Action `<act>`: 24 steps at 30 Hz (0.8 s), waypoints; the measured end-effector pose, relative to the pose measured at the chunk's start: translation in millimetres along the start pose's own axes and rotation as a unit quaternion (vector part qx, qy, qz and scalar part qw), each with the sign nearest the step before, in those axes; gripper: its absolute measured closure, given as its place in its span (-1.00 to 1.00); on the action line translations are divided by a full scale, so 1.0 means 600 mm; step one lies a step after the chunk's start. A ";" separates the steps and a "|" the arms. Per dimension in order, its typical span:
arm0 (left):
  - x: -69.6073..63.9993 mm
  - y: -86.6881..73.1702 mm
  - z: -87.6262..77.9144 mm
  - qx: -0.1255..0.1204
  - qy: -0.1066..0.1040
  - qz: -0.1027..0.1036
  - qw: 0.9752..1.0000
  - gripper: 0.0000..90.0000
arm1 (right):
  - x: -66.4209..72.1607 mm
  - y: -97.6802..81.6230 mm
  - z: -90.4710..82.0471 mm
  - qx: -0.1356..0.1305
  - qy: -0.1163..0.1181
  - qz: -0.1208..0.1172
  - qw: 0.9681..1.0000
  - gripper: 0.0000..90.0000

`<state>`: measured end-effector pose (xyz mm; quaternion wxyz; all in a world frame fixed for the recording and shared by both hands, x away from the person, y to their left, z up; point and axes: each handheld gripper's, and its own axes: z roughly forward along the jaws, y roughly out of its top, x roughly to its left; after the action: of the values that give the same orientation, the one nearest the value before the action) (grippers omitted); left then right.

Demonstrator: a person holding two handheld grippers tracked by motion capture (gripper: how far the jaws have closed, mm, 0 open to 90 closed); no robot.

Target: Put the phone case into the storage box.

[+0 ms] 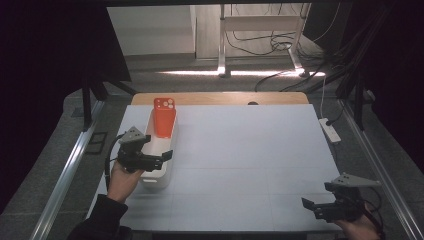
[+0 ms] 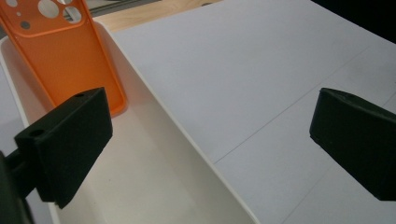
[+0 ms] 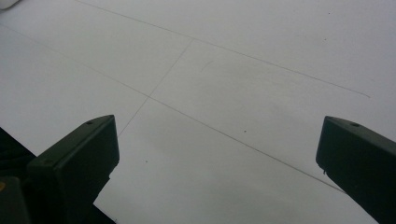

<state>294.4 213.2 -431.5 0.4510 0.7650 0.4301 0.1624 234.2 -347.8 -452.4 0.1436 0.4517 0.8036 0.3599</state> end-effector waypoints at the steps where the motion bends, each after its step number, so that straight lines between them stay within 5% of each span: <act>1: 0.000 0.000 0.000 0.000 0.000 0.000 1.000 -1.00 | 0.000 0.000 0.000 0.000 0.000 0.000 1.000 -1.00; 24: -0.028 -0.048 -0.033 -0.002 0.011 -0.006 1.000 -1.00 | 0.001 -0.001 -0.002 -0.005 0.001 -0.002 1.000 -1.00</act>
<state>257.3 216.8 -442.6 0.4487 0.7596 0.4394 0.1691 233.0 -347.9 -452.1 0.1457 0.4494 0.8027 0.3641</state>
